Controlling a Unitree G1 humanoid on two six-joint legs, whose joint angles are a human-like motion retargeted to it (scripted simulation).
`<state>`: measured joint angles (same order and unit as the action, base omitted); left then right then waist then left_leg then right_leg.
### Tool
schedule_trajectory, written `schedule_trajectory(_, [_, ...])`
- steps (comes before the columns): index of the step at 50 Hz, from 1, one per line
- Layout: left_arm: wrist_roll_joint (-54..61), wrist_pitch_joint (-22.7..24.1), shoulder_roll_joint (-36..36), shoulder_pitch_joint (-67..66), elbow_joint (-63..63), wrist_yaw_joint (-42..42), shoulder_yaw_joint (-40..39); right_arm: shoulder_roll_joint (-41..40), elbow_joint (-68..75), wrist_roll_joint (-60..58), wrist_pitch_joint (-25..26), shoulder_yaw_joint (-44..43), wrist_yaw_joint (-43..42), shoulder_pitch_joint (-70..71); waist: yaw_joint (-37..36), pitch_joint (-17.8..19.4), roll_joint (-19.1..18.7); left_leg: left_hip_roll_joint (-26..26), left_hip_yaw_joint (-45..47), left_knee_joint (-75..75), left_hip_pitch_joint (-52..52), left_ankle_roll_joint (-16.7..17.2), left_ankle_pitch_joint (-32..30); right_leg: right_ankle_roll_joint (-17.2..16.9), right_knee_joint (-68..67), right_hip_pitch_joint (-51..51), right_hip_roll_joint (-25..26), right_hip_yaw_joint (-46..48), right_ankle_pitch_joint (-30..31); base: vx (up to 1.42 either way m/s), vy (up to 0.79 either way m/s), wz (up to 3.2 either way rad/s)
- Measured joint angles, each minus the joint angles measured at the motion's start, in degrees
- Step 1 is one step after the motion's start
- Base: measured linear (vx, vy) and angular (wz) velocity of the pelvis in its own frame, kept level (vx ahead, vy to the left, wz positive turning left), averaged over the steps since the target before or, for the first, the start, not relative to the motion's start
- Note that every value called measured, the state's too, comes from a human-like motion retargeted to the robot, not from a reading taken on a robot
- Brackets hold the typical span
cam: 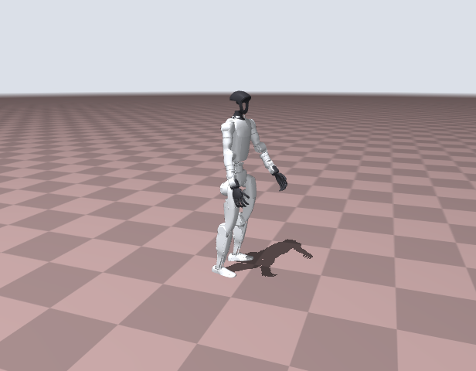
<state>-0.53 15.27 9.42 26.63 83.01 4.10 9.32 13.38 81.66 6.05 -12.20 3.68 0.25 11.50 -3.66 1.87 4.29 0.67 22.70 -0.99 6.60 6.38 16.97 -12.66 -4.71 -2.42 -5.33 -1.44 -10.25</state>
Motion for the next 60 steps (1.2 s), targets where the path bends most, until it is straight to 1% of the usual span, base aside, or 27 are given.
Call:
schedule_trajectory(2, [1.83, -0.06, -0.11, 0.1, -0.25, -0.18, -0.56, 0.09, -0.22, -1.78, 0.3, -0.96, -0.02, 0.24, 0.18, 0.06, -0.19, 0.06, -0.51, 1.9, 0.73, -0.61, -0.9, -0.05, 0.99, -0.4, 0.37, -0.21, 0.55, 0.0, 0.0, 0.0])
schedule_trajectory(3, [1.26, 0.08, -0.14, -0.15, -0.18, -0.06, -0.34, 0.02, -0.44, -0.39, 0.02, -0.54, -0.17, 0.24, 0.14, 0.04, -0.03, -0.02, 0.18, 0.67, 0.27, -0.14, -0.29, -0.16, 0.24, 0.05, 0.2, -0.38, 0.26, -0.02, 0.0, -0.18])
schedule_trajectory(6, [2.61, -0.11, -0.18, -0.82, 0.28, 0.46, -0.54, 0.07, -0.66, -1.83, 0.29, -1.32, -0.27, 0.63, 0.04, -0.08, -0.04, 0.26, 0.12, 2.47, 0.63, -0.99, -1.11, -0.01, 1.3, 0.15, 0.36, -1.13, 0.77, -0.01, 0.0, -0.07])
schedule_trajectory(9, [0.56, -0.03, -0.07, -2.32, 1.63, 1.17, -0.03, -0.09, -1.04, 0.35, -0.15, -0.49, -0.21, 0.56, 0.65, 0.09, 0.12, -0.04, 0.68, 0.26, -0.11, -0.14, -0.02, -0.42, 0.12, 0.48, 0.17, -0.76, 0.25, 0.0, 0.0, 0.0])
schedule_trajectory(18, [-2.57, -1.02, 0.86, -7.23, 6.5, 1.46, -0.91, -0.29, -1.05, 0.44, -0.37, -0.43, -0.36, 0.26, 0.43, 0.86, 0.47, 0.15, 0.39, 0.14, -0.51, -0.52, -0.17, -0.4, 0.74, 0.33, -0.06, -0.46, 0.27, 0.0, 0.0, 0.0])
schedule_trajectory(25, [-3.39, -0.51, 1.54, -11.19, 6.82, 1.28, -1.8, -0.33, -0.21, 0.73, -0.8, -0.7, -0.84, -0.36, -0.63, 1.73, 0.58, 0.52, -0.75, 0.07, -1.11, -0.67, -0.51, -0.69, 1.55, -0.1, -0.57, 0.81, 0.25, -0.01, 0.0, 0.08])
schedule_trajectory(28, [-4.01, -0.73, 1.61, -12.46, 6.65, 1.25, -2.32, -0.22, 0.19, 0.23, -0.74, -0.77, -0.87, -0.62, -0.98, 1.55, 0.46, 0.76, -1.49, 0.09, -1.98, -0.52, -0.7, -0.86, 1.06, 0.64, -0.84, 1.64, -0.01, -0.02, 0.01, 0.25])
schedule_trajectory(30, [-2.38, -1.0, 1.68, -12.84, 6.47, 1.55, -2.82, -0.13, 0.46, -1.9, -0.24, -1.47, -1.01, -0.47, -1.59, 1.83, 0.24, 0.96, -2.48, 2.24, -1.35, -1.69, -1.81, -0.41, 2.49, 0.12, -0.58, 1.61, 0.53, -0.01, -0.02, 0.2])
schedule_trajectory(32, [-3.63, -0.75, 1.74, -13.3, 6.65, 1.56, -3.17, -0.27, 0.31, -0.43, -0.72, -0.9, -0.97, -0.66, -1.68, 2.32, 0.26, 0.79, -2.38, 0.4, -1.93, -0.64, -1.04, -0.62, 1.01, 0.34, -0.85, 2.56, -0.2, -0.01, -0.01, 0.25])
schedule_trajectory(36, [-3.38, -0.85, 1.66, -13.41, 6.76, 1.66, -3.81, -0.3, 0.04, -0.6, -0.68, -0.69, -0.91, -0.46, -2.14, 2.81, 0.11, 0.93, -3.3, 0.48, -2.14, -0.66, -1.29, -0.4, 0.85, 0.23, -1.04, 3.52, -0.44, -0.01, 0.0, 0.22])
schedule_trajectory(39, [-1.79, -1.23, 1.57, -12.81, 6.5, 1.75, -4.04, -0.29, -0.13, -2.77, -0.17, -1.34, -1.0, 0.2, -2.81, 3.14, 0.0, 1.28, -4.37, 2.71, -1.51, -1.66, -2.52, -0.05, 2.31, -0.3, -0.92, 3.58, 0.1, 0.0, 0.0, 0.0])
schedule_trajectory(42, [-3.33, -0.97, 1.36, -12.77, 6.1, 1.57, -3.78, -0.45, -0.7, -0.85, -0.7, -0.31, -0.98, 0.34, -3.04, 3.33, 0.01, 1.09, -4.1, 0.76, -2.1, -0.63, -1.61, -0.26, 0.68, 0.03, -1.18, 4.31, -0.66, 0.0, 0.0, 0.0])
schedule_trajectory(45, [-3.42, -0.94, 1.15, -12.37, 5.51, 1.35, -3.7, -0.5, -1.17, -0.7, -0.79, 0.15, -1.03, 0.78, -3.34, 3.22, 0.02, 1.1, -4.31, 0.52, -2.37, -0.65, -1.53, -0.26, 0.57, 0.15, -1.24, 4.51, -0.75, 0.0, 0.0, 0.0])
schedule_trajectory(50, [0.16, -1.49, 0.87, -10.38, 4.49, 1.15, -3.52, -0.44, -1.6, -5.41, 0.16, -1.18, -1.47, 2.43, -4.05, 3.17, -0.06, 1.63, -5.76, 4.98, -1.06, -2.53, -3.69, 0.06, 3.79, -0.77, -0.87, 4.09, 0.52, 0.0, 0.0, 0.0])
schedule_trajectory(52, [-1.0, -1.36, 0.7, -10.11, 4.27, 1.0, -3.04, -0.57, -2.06, -3.85, -0.22, -0.4, -1.54, 2.53, -3.86, 3.22, 0.0, 1.54, -5.52, 3.56, -1.36, -1.92, -2.96, -0.07, 2.63, -0.64, -1.07, 4.53, -0.04, 0.0, 0.0, 0.0])
schedule_trajectory(54, [0.08, -1.51, 0.6, -9.38, 3.89, 0.81, -2.99, -0.54, -2.28, -5.54, 0.05, -0.9, -1.63, 2.99, -3.87, 3.02, -0.06, 1.69, -6.12, 5.1, -1.0, -2.63, -3.61, -0.05, 3.79, -0.93, -0.93, 4.54, 0.38, 0.0, 0.0, 0.0])
schedule_trajectory(56, [0.08, -1.52, 0.52, -8.88, 3.58, 0.67, -2.72, -0.61, -2.57, -5.68, 0.03, -0.86, -1.7, 3.2, -3.81, 2.97, -0.05, 1.7, -6.25, 5.22, -0.92, -2.68, -3.59, -0.08, 3.8, -1.0, -0.93, 4.71, 0.32, 0.0, 0.0, 0.0])
schedule_trajectory(58, [-1.03, -1.34, 0.49, -8.71, 3.33, 0.59, -2.31, -0.77, -2.93, -4.08, -0.27, -0.05, -1.7, 3.11, -3.72, 2.97, 0.06, 1.55, -5.78, 3.71, -1.29, -2.03, -2.84, -0.15, 2.67, -0.76, -1.07, 4.84, -0.19, 0.0, 0.0, 0.0])
schedule_trajectory(60, [-0.15, -1.46, 0.53, -8.16, 2.96, 0.42, -2.43, -0.77, -3.01, -5.6, 0.01, -0.51, -1.7, 3.3, -3.73, 2.72, 0.04, 1.65, -6.28, 5.07, -0.98, -2.71, -3.37, -0.09, 3.73, -0.98, -0.9, 4.75, 0.17, 0.0, 0.0, 0.0])
